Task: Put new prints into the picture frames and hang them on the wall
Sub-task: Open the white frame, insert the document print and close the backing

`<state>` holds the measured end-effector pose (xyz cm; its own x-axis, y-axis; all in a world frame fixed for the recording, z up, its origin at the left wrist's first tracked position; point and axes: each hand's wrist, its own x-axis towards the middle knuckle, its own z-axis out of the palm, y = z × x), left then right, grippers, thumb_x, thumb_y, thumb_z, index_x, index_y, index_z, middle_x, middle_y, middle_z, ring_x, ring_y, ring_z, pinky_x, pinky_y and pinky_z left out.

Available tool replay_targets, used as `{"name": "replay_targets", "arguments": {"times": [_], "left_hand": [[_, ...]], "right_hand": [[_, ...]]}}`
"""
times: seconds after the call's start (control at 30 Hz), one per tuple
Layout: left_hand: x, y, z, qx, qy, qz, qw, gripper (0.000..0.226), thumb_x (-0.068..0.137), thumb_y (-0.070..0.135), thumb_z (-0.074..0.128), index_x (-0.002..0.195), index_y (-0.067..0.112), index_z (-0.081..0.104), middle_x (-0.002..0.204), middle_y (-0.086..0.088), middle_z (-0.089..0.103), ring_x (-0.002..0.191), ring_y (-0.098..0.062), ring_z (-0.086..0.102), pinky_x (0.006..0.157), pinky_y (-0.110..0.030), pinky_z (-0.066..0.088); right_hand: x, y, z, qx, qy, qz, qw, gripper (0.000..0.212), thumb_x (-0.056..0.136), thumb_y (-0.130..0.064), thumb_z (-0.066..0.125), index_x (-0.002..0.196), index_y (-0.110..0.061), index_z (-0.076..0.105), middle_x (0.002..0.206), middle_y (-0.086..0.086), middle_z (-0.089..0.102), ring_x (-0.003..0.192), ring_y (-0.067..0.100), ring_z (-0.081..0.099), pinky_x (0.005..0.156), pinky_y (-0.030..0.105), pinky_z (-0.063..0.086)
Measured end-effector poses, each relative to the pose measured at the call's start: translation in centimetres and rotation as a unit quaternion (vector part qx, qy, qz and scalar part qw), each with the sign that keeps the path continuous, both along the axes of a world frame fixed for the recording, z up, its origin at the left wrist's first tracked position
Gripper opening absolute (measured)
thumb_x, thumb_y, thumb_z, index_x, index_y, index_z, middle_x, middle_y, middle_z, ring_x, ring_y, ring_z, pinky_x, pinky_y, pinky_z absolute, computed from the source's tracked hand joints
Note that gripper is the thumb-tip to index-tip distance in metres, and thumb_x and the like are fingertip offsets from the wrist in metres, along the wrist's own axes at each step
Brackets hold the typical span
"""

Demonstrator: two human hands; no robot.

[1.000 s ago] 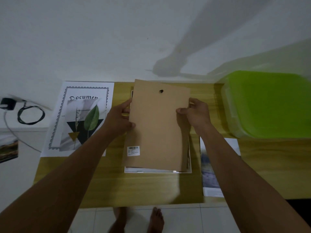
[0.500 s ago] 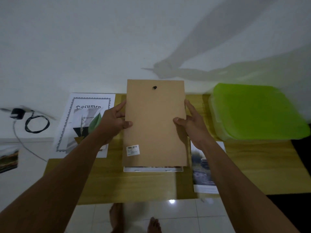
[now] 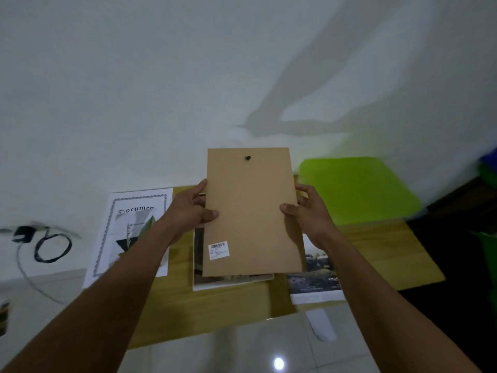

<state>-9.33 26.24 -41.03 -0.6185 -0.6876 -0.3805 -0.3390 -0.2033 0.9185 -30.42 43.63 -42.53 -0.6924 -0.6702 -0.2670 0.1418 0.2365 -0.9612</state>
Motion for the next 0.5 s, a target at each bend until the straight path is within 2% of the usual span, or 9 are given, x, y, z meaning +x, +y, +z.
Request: {"name": "replay_targets", "arguments": {"times": [0.07, 0.13, 0.2, 0.23, 0.4, 0.5], "left_hand": [[-1.6, 0.9, 1.0, 0.005, -0.001, -0.033, 0.999, 0.098, 0.076, -0.014, 0.071, 0.153, 0.027, 0.025, 0.119, -0.003, 0.061, 0.100, -0.020, 0.064, 0.064, -0.025, 0.059], [-3.8, 1.9, 1.6, 0.002, 0.001, -0.051, 0.999, 0.102, 0.075, -0.015, 0.072, 0.153, 0.026, 0.022, 0.122, -0.009, 0.059, 0.099, -0.022, 0.064, 0.064, -0.025, 0.059], [-6.2, 3.3, 1.8, -0.004, 0.004, -0.063, 0.998, 0.103, 0.074, -0.015, 0.073, 0.154, 0.024, 0.021, 0.113, -0.008, 0.061, 0.094, -0.020, 0.065, 0.064, -0.026, 0.059], [-7.6, 4.0, 1.8, -0.008, 0.001, -0.071, 0.997, 0.103, 0.074, -0.014, 0.074, 0.154, 0.023, 0.020, 0.108, -0.006, 0.062, 0.091, -0.019, 0.065, 0.067, -0.028, 0.060], [-15.1, 7.0, -0.4, -0.009, -0.013, -0.080, 0.997, 0.103, 0.072, -0.015, 0.075, 0.153, 0.019, 0.022, 0.092, -0.003, 0.056, 0.084, -0.019, 0.063, 0.077, -0.036, 0.058], [-19.6, 8.4, -2.2, -0.019, -0.030, -0.064, 0.997, 0.103, 0.069, -0.016, 0.077, 0.153, 0.016, 0.024, 0.084, -0.003, 0.053, 0.084, -0.021, 0.061, 0.083, -0.043, 0.057]], "right_hand": [[-1.3, 1.5, 1.0, 0.018, 0.028, -0.008, 0.999, 0.056, 0.087, -0.002, 0.071, 0.134, -0.021, 0.047, 0.107, 0.006, 0.064, 0.088, 0.014, 0.065, 0.069, 0.028, 0.053], [-3.2, 3.1, 1.6, 0.036, 0.059, 0.003, 0.998, 0.067, 0.087, -0.008, 0.073, 0.144, -0.028, 0.043, 0.111, 0.010, 0.064, 0.093, 0.019, 0.066, 0.077, 0.032, 0.054], [-5.3, 4.7, 2.0, 0.060, 0.092, 0.020, 0.994, 0.081, 0.086, -0.012, 0.074, 0.153, -0.027, 0.032, 0.121, 0.010, 0.064, 0.104, 0.023, 0.065, 0.088, 0.035, 0.053], [-6.3, 5.5, 2.1, 0.073, 0.103, 0.020, 0.992, 0.083, 0.086, -0.011, 0.075, 0.154, -0.024, 0.029, 0.122, 0.008, 0.063, 0.106, 0.022, 0.063, 0.089, 0.033, 0.052], [-12.5, 9.3, 0.6, 0.111, 0.123, -0.027, 0.986, 0.075, 0.082, -0.010, 0.077, 0.146, -0.017, 0.038, 0.114, 0.010, 0.063, 0.096, 0.020, 0.064, 0.077, 0.030, 0.051], [-16.8, 10.4, -1.1, 0.152, 0.136, -0.018, 0.979, 0.069, 0.083, -0.012, 0.077, 0.141, -0.015, 0.039, 0.102, 0.001, 0.062, 0.085, 0.012, 0.062, 0.068, 0.026, 0.050]]}}
